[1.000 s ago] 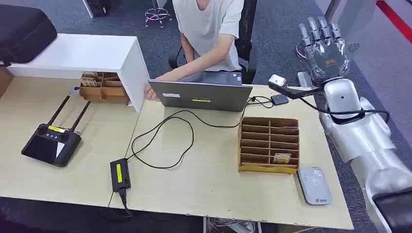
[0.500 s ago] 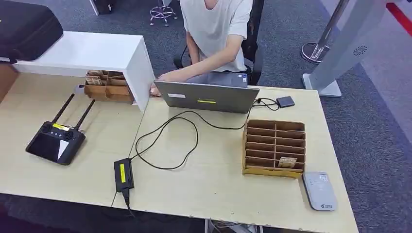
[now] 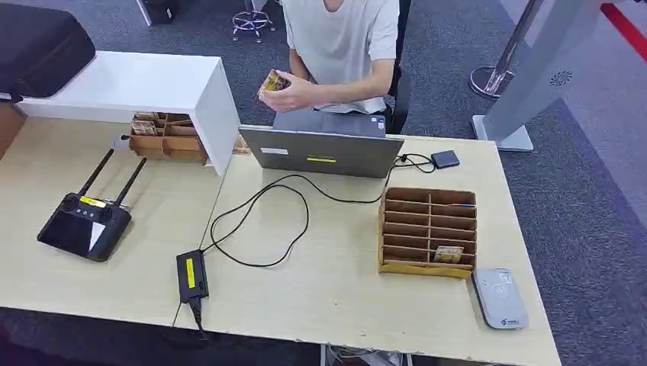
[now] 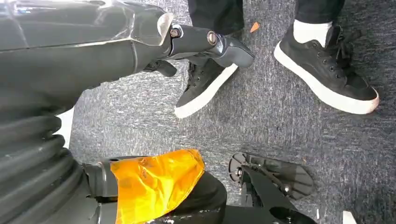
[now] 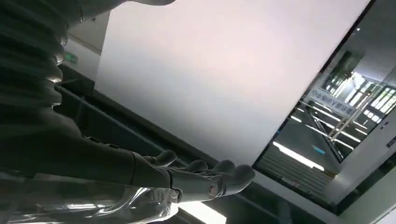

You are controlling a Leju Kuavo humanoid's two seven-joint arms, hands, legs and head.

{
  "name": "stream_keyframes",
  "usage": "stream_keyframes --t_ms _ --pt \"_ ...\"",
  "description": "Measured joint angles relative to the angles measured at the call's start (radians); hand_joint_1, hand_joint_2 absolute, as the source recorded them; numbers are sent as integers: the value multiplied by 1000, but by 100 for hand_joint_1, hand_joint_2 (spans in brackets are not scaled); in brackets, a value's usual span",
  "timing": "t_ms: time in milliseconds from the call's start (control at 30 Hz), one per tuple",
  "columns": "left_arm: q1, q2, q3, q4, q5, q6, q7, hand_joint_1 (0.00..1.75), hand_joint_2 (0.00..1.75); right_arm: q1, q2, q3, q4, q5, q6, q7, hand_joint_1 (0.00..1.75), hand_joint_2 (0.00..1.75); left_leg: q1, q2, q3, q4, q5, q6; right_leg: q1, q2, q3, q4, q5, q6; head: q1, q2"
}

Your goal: Pass the card to the sensor for recognition and then transmit it.

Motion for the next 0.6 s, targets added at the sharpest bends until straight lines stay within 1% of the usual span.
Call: stream_keyframes --t_ms 167,267,467,533,600 --pt "0 0 0 0 0 0 0 0 175 4 -7 0 0 0 1 0 0 175 0 0 0 0 0 0 0 0 0 0 0 0 0 0" --pt "0 0 0 0 6 0 0 0 175 36 -14 -17 -1 2 8 11 0 175 0 -1 0 0 0 0 0 -1 0 0 0 0 0 0" --pt "0 0 1 0 22 0 0 0 175 174 -30 -113 -10 -10 17 24 0 175 0 -1 -1 0 0 0 -1 -2 0 0 0 0 0 0" --pt "0 1 5 0 26 0 0 0 175 236 -34 -150 -15 -12 17 26 0 175 0 -1 0 0 0 0 0 -2 0 0 -1 0 -1 0" --pt "1 1 12 0 33 0 0 0 175 314 -35 -215 -24 -8 29 31 0 175 0 -3 -1 0 0 0 0 -3 1 0 -1 1 0 0"
